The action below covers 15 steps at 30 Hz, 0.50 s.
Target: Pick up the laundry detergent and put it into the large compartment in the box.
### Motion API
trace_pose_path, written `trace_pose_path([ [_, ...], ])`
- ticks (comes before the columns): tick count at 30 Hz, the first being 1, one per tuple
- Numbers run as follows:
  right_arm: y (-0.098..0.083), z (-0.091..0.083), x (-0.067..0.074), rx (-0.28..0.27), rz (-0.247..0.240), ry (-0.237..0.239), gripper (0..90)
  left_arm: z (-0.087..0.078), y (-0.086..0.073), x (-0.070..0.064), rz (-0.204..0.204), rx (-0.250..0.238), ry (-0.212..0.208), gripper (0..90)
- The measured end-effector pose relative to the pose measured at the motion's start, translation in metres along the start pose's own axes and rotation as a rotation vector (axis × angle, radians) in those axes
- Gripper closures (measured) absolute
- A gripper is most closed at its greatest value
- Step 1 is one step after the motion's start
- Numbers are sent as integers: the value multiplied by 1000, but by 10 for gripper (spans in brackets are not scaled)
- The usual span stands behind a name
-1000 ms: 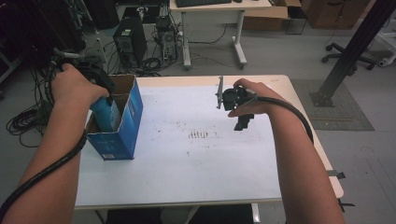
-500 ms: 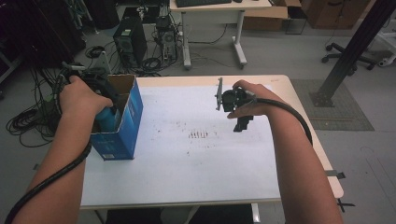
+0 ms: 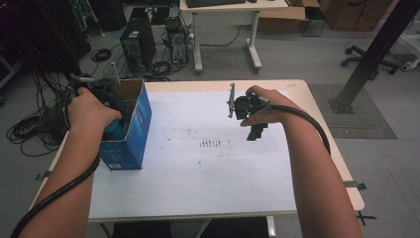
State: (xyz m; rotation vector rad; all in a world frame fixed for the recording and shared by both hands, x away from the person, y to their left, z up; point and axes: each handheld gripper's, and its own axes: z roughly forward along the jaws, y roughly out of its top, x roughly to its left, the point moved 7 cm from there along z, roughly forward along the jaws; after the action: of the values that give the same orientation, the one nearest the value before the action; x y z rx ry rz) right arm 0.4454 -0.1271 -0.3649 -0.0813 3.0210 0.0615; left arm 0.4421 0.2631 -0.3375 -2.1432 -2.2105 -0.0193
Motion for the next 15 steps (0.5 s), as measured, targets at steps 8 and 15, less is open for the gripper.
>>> trace_pose_path([
  [8, 0, 1, 0, 0, -1, 0, 51, 3, 0, -2, 1, 1, -5, 377],
  [15, -2, 2, 1, -1, -1, 2, 51, 15, 2, -2, -3, 8, -13, 377],
])
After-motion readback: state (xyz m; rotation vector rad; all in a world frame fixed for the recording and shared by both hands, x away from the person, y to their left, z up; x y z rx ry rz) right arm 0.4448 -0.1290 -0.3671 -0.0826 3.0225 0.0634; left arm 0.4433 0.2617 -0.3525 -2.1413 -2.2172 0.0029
